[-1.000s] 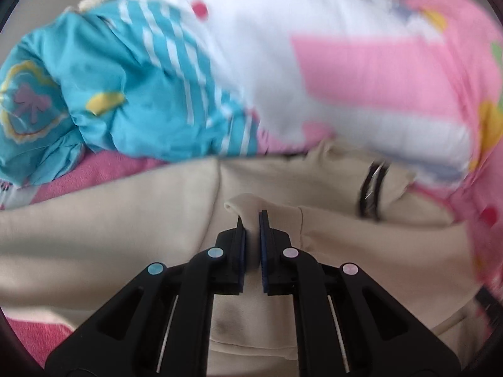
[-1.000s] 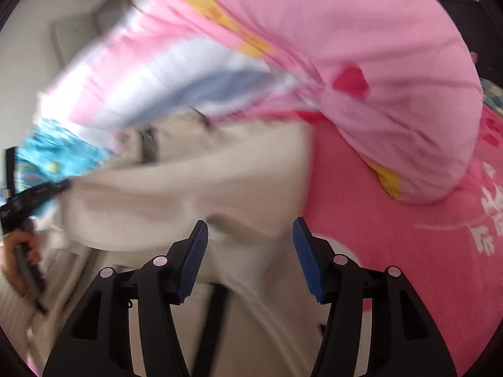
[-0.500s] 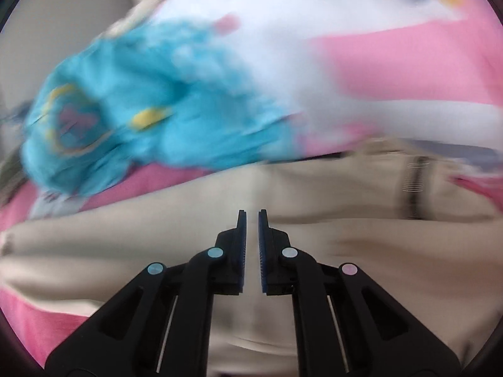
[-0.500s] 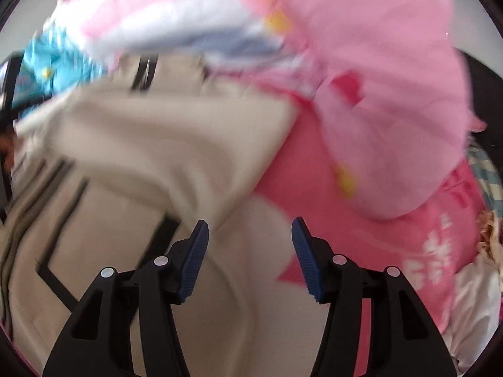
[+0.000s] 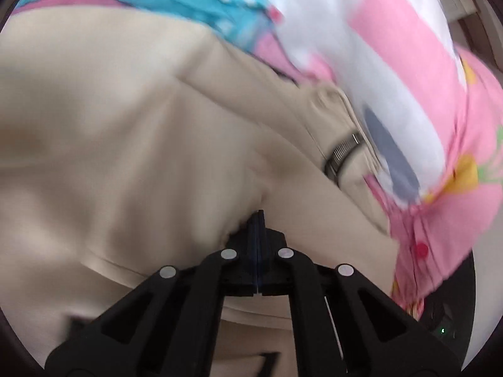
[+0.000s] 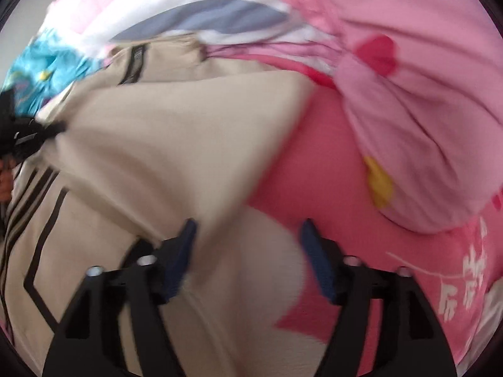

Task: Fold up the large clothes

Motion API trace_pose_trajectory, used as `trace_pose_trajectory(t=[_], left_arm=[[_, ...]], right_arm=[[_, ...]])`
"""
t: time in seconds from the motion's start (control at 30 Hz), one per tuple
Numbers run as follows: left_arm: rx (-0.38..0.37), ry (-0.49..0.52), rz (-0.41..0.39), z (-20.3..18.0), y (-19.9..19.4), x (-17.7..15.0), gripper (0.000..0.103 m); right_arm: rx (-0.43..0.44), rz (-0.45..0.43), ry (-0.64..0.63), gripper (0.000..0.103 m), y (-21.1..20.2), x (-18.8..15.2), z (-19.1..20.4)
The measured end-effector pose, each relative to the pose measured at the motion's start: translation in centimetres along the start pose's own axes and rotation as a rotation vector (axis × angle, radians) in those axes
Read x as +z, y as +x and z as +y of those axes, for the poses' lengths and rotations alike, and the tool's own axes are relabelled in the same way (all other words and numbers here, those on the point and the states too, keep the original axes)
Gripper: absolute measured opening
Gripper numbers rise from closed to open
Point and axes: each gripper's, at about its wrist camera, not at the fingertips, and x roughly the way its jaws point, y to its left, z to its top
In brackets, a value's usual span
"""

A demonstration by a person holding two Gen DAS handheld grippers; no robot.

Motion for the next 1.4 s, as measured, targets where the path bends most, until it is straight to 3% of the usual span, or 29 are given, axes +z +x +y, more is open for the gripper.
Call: trace_pose_trajectory(t=[0.07, 0.1, 0.13, 0.2, 0.23, 0.27, 0.3, 0.33, 0.4, 0.5, 0.6, 0.67, 0.73, 0.8, 0.87, 0.9, 0.93, 1.03, 1.07, 1.1, 1.23, 1.3, 1.33, 1.37, 1.4], left_arm=[[0.043, 0.046, -0.006, -0.8, -0.1, 0.0, 0.002], [0.062, 0.089, -0.015, -1.7, -0.5, -0.4, 0.004], [0.053, 0.152, -0.031, -2.9, -1.0, -1.0, 0.008], [-0.092, 0.224, 0.022, -4.7, -0.7, -2.6, 0.018], [-0.238, 0.190, 0.114, -4.8, 0.3, -3.3, 0.019], [-0.291, 0.154, 0.164, -4.6, 1.0, -3.7, 0.020], [-0.278, 0.107, 0.182, -3.8, 1.4, -4.2, 0.003], [-0.240, 0.028, 0.168, -2.2, 1.4, -4.2, 0.002], [-0.257, -0.142, 0.091, 1.4, 0.1, -3.5, 0.002], [-0.184, -0.277, -0.123, 6.2, -3.4, -2.1, 0.002], [-0.065, -0.196, -0.142, 4.5, -4.0, -1.8, 0.002], [-0.004, -0.087, -0.199, 1.0, -4.5, -2.5, 0.003], [-0.071, 0.013, -0.215, -1.4, -4.2, -2.8, 0.008], [-0.163, 0.098, -0.134, -3.9, -2.5, -2.9, 0.012], [-0.183, 0.100, -0.025, -4.9, -0.1, -2.9, 0.018], [-0.122, 0.060, -0.010, -4.1, 0.7, -2.7, 0.014], [-0.106, -0.029, -0.025, -2.2, 1.1, -2.3, 0.004], [-0.247, -0.352, -0.087, 4.1, 0.0, -1.5, 0.003], [-0.235, -0.416, -0.142, 5.6, -1.2, -0.9, 0.003], [-0.193, -0.413, -0.158, 6.2, -2.0, -0.1, 0.003], [-0.178, -0.358, -0.062, 5.8, -3.7, -0.4, 0.004], [-0.139, -0.225, -0.031, 4.0, -5.9, -2.3, 0.009], [-0.117, -0.150, -0.025, 3.5, -6.5, -3.6, 0.018], [-0.051, -0.048, 0.005, 3.1, -7.4, -4.7, 0.035], [-0.057, 0.018, 0.026, 3.5, -7.8, -5.8, 0.035]], right_arm=[[-0.056, -0.020, -0.010, 0.066, -0.3, 0.4, 0.8], [-0.105, -0.077, -0.056, 0.063, -1.2, 0.5, 2.2], [-0.088, -0.128, -0.061, 0.062, -1.9, 0.8, 3.0], [0.047, -0.239, -0.010, 0.062, -2.9, 1.7, 4.3], [0.102, -0.258, -0.010, 0.062, -2.8, 1.7, 5.0], [0.124, -0.252, -0.037, 0.062, -2.1, 1.6, 6.0], [0.093, -0.204, -0.086, 0.062, -0.8, 1.5, 7.1], [0.035, -0.118, -0.131, 0.062, 1.6, 1.3, 8.1], [0.046, -0.077, -0.152, 0.062, 2.2, 1.1, 8.0], [0.055, -0.051, -0.223, 0.062, 1.6, 0.9, 7.9], [0.048, -0.058, -0.225, 0.064, 1.8, 0.8, 8.0], [0.049, -0.060, -0.226, 0.064, 1.2, 0.7, 8.0], [0.061, -0.060, -0.219, 0.064, 1.2, 0.8, 7.9], [0.058, -0.061, -0.222, 0.064, 1.2, 0.7, 8.0], [0.059, -0.062, -0.224, 0.064, 1.3, 0.7, 8.0], [0.061, -0.062, -0.222, 0.064, 1.2, 0.7, 7.9], [0.062, -0.062, -0.222, 0.064, 1.2, 0.7, 7.9], [0.056, -0.071, -0.227, 0.065, 1.3, 0.6, 8.1], [0.055, -0.072, -0.228, 0.065, 1.3, 0.6, 8.1], [0.055, -0.073, -0.229, 0.065, 1.3, 0.6, 8.1], [0.056, -0.086, -0.229, 0.068, 1.8, 0.4, 8.0], [0.068, -0.095, -0.220, 0.068, 2.0, 0.3, 7.8], [0.066, -0.104, -0.222, 0.068, 1.8, 0.3, 7.8], [0.060, -0.122, -0.230, 0.068, 1.6, 0.1, 8.0], [0.048, -0.137, -0.239, 0.068, 1.3, 0.0, 8.2]])
